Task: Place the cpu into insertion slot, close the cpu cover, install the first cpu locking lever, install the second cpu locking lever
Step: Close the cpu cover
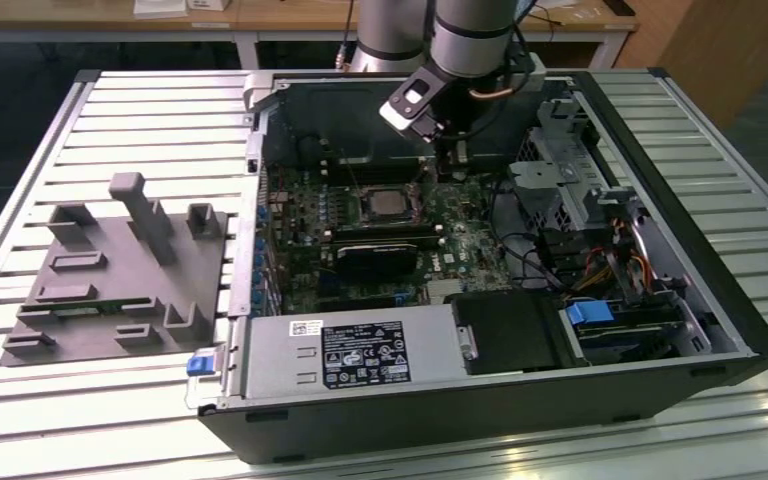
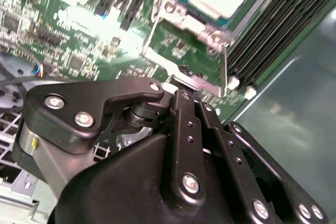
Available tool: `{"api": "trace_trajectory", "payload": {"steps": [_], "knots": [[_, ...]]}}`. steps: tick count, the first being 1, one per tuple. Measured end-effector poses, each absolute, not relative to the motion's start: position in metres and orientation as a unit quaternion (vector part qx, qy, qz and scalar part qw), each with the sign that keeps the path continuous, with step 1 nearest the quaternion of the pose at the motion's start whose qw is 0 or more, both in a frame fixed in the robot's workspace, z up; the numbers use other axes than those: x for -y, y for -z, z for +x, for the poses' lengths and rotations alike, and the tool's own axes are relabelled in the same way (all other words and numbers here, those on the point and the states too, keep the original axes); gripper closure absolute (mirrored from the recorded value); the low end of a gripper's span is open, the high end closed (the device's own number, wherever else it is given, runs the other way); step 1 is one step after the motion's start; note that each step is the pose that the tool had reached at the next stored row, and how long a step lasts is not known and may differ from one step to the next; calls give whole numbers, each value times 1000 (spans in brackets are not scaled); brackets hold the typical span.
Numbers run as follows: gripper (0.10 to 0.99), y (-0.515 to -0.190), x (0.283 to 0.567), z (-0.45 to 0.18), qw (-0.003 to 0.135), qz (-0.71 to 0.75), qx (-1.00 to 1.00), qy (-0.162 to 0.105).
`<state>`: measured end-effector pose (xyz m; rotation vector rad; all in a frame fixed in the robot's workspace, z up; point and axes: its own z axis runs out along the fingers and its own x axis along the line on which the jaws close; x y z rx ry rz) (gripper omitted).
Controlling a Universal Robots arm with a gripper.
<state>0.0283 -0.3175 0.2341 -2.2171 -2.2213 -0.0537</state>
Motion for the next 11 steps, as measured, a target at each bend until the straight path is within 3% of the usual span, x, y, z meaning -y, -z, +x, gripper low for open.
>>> {"api": "trace_trajectory", "payload": {"steps": [11], "knots": [[980, -234, 317, 1, 2, -706, 708, 18]]}}
